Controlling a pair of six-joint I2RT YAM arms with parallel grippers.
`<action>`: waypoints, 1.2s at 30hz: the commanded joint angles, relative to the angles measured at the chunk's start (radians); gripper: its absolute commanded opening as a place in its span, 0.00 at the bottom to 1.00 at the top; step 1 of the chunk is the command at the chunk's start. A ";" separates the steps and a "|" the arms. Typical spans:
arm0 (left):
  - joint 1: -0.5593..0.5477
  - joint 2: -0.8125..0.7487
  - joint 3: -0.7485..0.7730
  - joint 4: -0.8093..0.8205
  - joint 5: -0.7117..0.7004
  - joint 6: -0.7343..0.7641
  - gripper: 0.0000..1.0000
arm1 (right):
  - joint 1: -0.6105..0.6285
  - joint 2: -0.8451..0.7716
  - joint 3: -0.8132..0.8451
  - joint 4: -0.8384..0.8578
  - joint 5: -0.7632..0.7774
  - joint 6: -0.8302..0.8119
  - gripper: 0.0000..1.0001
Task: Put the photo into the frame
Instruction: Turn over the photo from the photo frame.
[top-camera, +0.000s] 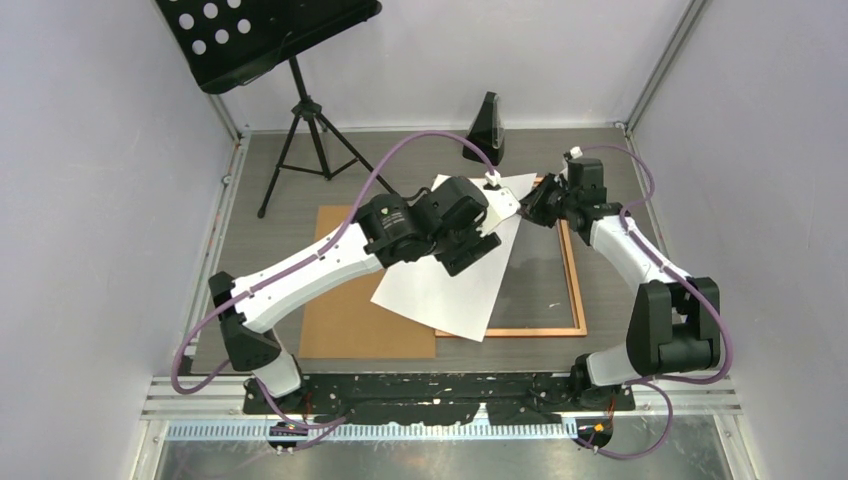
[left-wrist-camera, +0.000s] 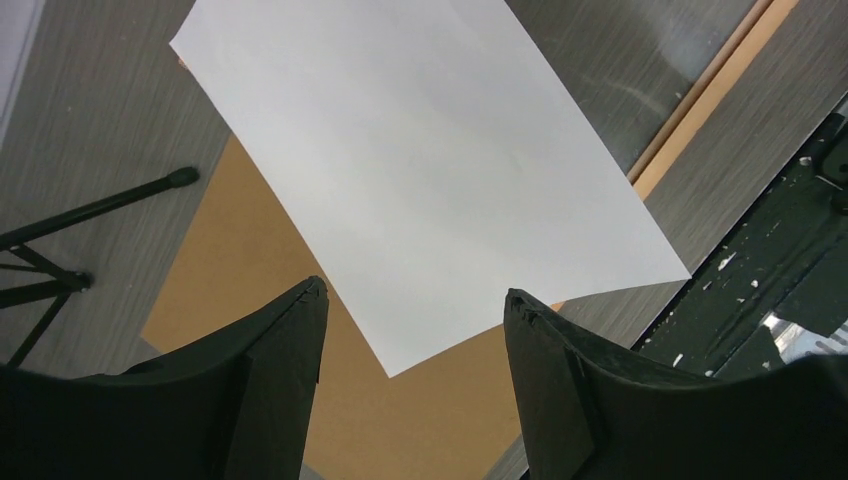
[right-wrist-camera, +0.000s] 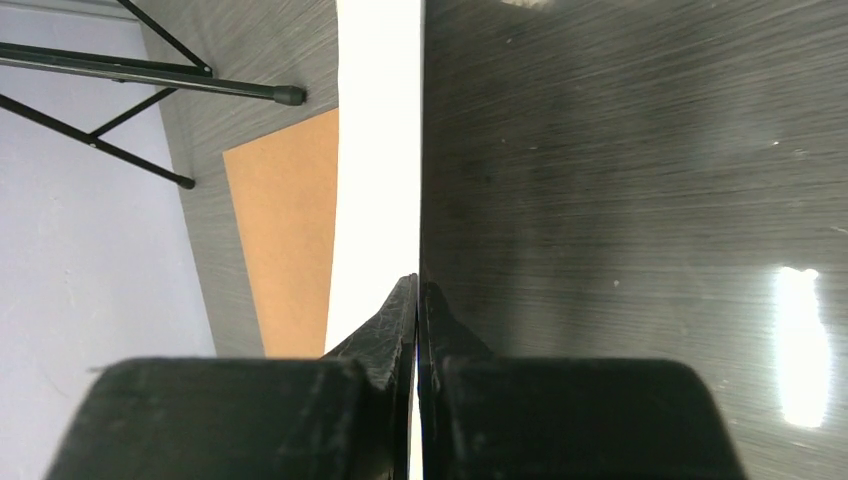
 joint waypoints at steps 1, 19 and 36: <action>0.000 -0.048 0.029 0.005 0.044 0.030 0.66 | -0.051 -0.020 0.089 -0.092 -0.048 -0.114 0.05; 0.018 -0.045 0.025 -0.005 0.074 0.043 0.66 | -0.183 0.290 0.422 -0.601 -0.037 -0.670 0.05; 0.018 -0.046 0.008 -0.005 0.082 0.056 0.65 | -0.189 0.455 0.572 -0.541 -0.083 -0.725 0.05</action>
